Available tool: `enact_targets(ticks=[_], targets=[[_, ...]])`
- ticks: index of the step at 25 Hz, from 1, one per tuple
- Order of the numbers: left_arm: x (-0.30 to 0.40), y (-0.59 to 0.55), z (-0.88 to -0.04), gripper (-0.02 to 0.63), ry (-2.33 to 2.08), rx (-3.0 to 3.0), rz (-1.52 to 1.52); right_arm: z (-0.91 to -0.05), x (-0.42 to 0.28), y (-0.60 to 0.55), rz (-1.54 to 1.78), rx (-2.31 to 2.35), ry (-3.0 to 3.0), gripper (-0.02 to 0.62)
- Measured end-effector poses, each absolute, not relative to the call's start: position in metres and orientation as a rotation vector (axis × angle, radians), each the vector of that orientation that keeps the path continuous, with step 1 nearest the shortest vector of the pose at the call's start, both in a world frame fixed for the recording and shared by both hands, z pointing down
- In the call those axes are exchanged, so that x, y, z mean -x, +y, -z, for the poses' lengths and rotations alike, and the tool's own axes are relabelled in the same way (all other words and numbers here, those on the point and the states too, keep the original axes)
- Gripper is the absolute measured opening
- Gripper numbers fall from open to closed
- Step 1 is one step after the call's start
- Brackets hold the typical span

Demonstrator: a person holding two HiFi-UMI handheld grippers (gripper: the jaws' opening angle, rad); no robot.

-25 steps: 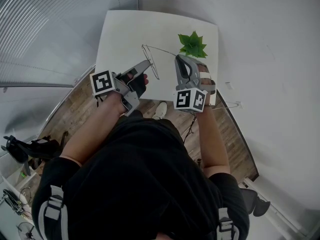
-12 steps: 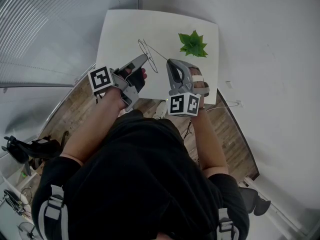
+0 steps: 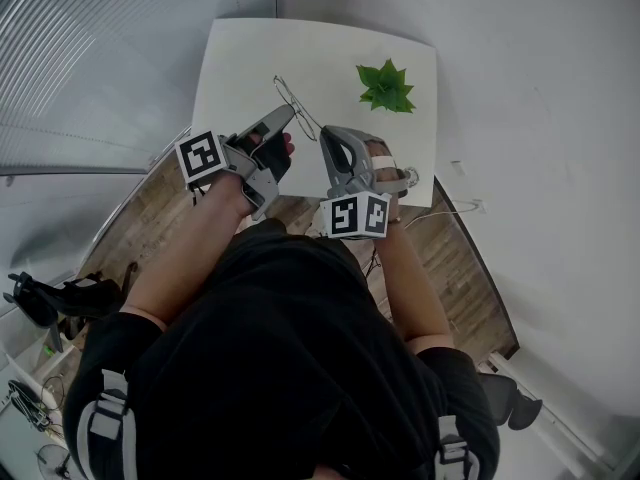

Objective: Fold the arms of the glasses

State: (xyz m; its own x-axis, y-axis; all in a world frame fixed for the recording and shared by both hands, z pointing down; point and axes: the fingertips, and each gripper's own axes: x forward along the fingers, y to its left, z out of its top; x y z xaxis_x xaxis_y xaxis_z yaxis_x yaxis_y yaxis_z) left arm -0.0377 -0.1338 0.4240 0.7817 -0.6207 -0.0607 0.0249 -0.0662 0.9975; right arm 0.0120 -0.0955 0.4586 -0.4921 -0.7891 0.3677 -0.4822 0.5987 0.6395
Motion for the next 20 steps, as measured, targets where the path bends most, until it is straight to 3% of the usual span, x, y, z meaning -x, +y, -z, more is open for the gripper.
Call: enact_targets(ticks=[20], targets=[[0.035, -0.124, -0.422, 0.012, -0.494, -1.564, 0.57, -0.464, -0.006, -0.078, 0.602, -0.942, -2.228, 0.053]])
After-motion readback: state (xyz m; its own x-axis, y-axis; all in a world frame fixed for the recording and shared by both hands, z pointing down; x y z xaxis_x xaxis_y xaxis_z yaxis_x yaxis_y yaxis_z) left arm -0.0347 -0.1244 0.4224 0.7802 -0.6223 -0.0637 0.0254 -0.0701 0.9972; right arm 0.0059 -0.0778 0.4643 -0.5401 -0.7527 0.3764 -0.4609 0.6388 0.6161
